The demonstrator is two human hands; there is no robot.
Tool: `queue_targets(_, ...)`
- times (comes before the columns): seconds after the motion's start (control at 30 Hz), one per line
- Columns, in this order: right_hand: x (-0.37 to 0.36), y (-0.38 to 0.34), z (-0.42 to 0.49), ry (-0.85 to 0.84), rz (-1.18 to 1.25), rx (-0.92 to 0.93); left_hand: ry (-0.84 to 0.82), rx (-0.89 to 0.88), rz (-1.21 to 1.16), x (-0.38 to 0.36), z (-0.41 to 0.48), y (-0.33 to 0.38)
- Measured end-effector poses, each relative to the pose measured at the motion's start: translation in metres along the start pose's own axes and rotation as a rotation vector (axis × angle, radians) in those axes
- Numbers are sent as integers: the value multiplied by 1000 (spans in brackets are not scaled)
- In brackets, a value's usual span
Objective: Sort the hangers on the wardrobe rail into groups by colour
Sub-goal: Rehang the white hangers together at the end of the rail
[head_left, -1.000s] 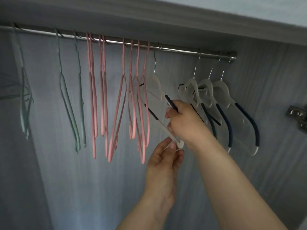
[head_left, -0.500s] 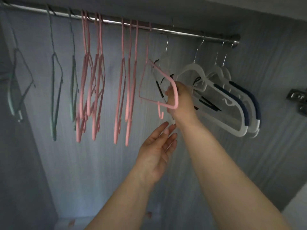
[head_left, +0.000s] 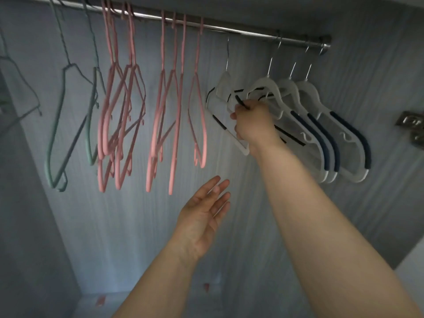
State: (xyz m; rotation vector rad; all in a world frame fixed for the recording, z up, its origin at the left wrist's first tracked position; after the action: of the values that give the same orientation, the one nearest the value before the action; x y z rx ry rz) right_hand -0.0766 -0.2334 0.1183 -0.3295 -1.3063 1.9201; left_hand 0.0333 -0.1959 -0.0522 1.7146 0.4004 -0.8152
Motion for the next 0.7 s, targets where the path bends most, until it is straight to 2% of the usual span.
queue_targets(0.13, 5, 32, -25, -52, 39, -14, 10, -57, 55, 10, 1, 3)
queue_targets(0.23, 15, 60, -43, -100, -100, 89, 84, -172, 205, 26, 3, 10)
queue_targets(0.4, 39, 106, -74, -249, -243, 187, 344, -500, 803, 80, 8, 44)
queue_targets(0.5, 48, 130, -88, -379, -277, 189, 383, -627, 1082, 101, 9, 62)
queue_targets(0.6, 45, 148, -96, -461, -336, 218, 396, -639, 1291, 112, 14, 74)
queue_targets(0.7, 40, 152, -100, -516, -338, 282, 407, -532, 1650, 133, 20, 78)
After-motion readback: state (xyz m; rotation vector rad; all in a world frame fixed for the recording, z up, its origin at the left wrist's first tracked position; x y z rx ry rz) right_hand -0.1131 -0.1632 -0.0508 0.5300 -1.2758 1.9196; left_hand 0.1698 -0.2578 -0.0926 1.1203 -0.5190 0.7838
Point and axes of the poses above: each hand's wrist, its own z-axis towards the middle knuckle, its own x-axis out of the back of the hand, y = z × x, the point moved 8 cm from there along z, towards the middle knuckle, and after that the axes turned 11 degrees about y, right-handed, at the moved point
